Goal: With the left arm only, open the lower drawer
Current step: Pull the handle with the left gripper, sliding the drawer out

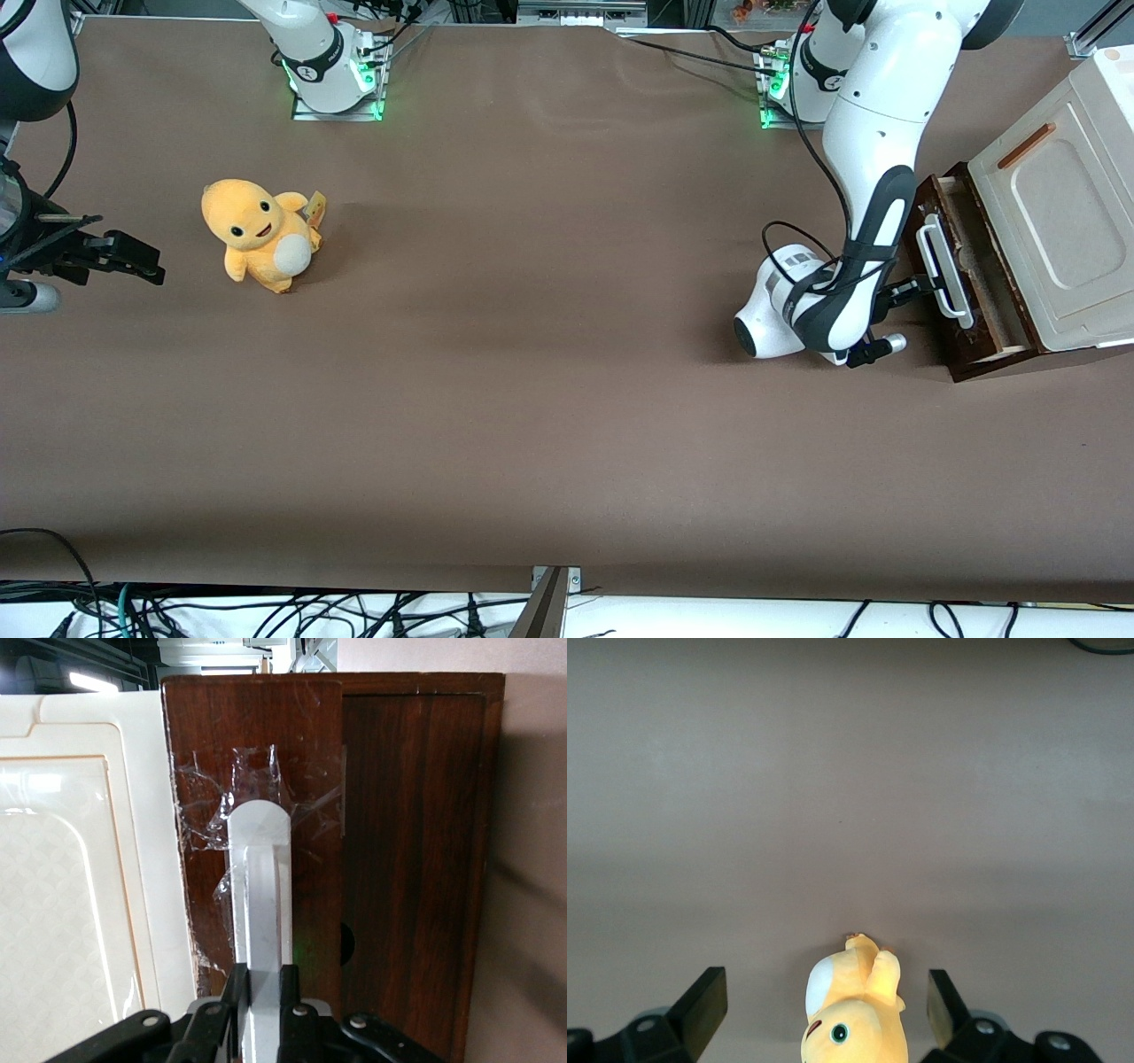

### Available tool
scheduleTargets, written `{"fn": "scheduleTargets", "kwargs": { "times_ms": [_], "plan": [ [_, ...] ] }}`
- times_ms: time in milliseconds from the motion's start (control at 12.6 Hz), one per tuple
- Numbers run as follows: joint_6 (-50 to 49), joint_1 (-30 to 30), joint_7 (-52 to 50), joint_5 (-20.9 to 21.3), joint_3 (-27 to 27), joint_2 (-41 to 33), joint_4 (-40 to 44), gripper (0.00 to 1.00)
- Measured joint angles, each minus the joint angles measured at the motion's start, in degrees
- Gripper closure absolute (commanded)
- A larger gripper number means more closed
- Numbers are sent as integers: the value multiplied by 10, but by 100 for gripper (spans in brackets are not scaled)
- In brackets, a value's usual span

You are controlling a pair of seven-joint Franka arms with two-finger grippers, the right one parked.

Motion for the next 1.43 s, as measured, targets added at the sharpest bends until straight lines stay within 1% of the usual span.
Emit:
{"fn": "scheduleTargets", "kwargs": {
  "times_ms": [1430],
  "plan": [
    [-8,-24,3,-29,2,0,24,84]
  ]
}}
